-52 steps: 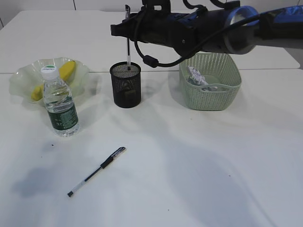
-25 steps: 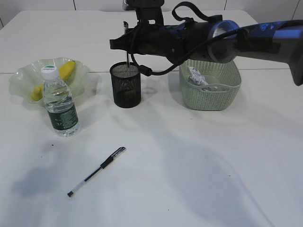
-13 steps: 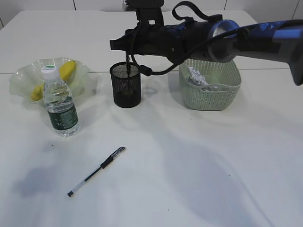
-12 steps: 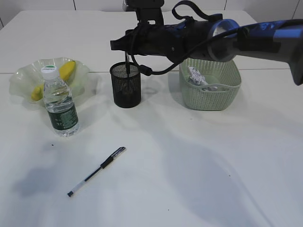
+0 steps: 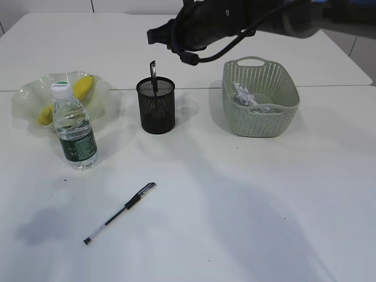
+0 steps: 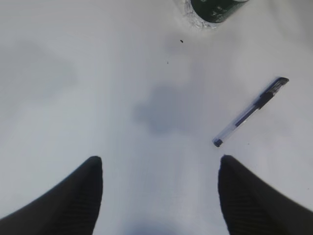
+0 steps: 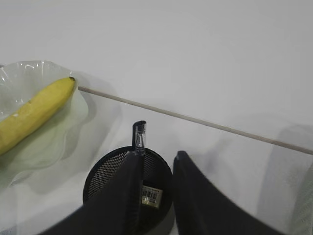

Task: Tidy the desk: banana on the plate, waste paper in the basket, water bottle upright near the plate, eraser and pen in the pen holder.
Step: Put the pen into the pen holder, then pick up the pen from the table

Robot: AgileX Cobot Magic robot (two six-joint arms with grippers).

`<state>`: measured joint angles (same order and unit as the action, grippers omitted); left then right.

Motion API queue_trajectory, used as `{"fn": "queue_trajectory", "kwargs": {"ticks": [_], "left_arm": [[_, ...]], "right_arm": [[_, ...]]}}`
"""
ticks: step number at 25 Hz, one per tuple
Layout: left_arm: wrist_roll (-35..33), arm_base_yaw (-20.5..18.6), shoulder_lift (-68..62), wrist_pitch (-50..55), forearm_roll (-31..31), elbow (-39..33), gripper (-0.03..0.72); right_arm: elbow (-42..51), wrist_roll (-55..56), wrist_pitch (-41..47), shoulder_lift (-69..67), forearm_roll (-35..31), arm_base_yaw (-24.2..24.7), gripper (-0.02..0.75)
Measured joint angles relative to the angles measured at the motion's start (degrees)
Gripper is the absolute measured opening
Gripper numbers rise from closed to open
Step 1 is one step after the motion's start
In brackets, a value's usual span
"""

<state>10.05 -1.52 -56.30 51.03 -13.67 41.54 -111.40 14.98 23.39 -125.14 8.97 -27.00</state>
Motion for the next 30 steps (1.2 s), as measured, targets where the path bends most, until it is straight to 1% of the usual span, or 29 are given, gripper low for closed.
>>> {"fn": "queue_trajectory", "kwargs": {"ticks": [4, 6, 10, 13, 16, 18, 22, 24, 28, 30], "left_arm": [[0.0, 0.0, 0.0, 0.0, 0.3, 0.0, 0.526], [-0.4, 0.0, 0.0, 0.0, 0.9, 0.0, 0.526], [-3.3, 0.0, 0.0, 0.0, 1.2, 0.0, 0.517], [-4.0, 0.0, 0.0, 0.0, 1.3, 0.0, 0.489], [-4.4, 0.0, 0.0, 0.0, 0.5, 0.0, 0.466], [-5.2, 0.0, 0.0, -0.1, -1.0, 0.0, 0.461], [-8.8, 0.0, 0.0, -0.1, -4.9, 0.0, 0.46], [-9.7, 0.0, 0.0, -0.1, -5.7, 0.0, 0.46], [-11.3, 0.0, 0.0, -0.1, -6.4, 0.0, 0.459], [-12.1, 0.0, 0.1, -0.1, -6.6, 0.0, 0.459]], "right_arm": [[-0.1, 0.0, 8.5, 4.1, -0.3, 0.0, 0.177], [-0.1, 0.1, 15.2, 6.0, -0.8, -0.1, 0.177], [-0.1, 0.0, 29.2, 8.6, -2.5, -0.1, 0.177], [-0.1, -6.0, 39.4, 9.6, -5.3, -0.1, 0.177], [-0.1, -9.4, 45.6, 10.4, -6.9, -0.1, 0.177], [-0.1, -10.5, 46.8, 11.4, -7.0, -0.1, 0.177], [-0.1, -11.6, 47.6, 13.6, -7.1, -0.1, 0.177], [0.7, -11.8, 47.7, 14.8, -7.1, -0.1, 0.177], [7.5, -12.5, 47.7, 18.2, -7.1, -0.1, 0.177], [13.6, -12.9, 47.7, 20.5, -7.1, -0.1, 0.177]]}}
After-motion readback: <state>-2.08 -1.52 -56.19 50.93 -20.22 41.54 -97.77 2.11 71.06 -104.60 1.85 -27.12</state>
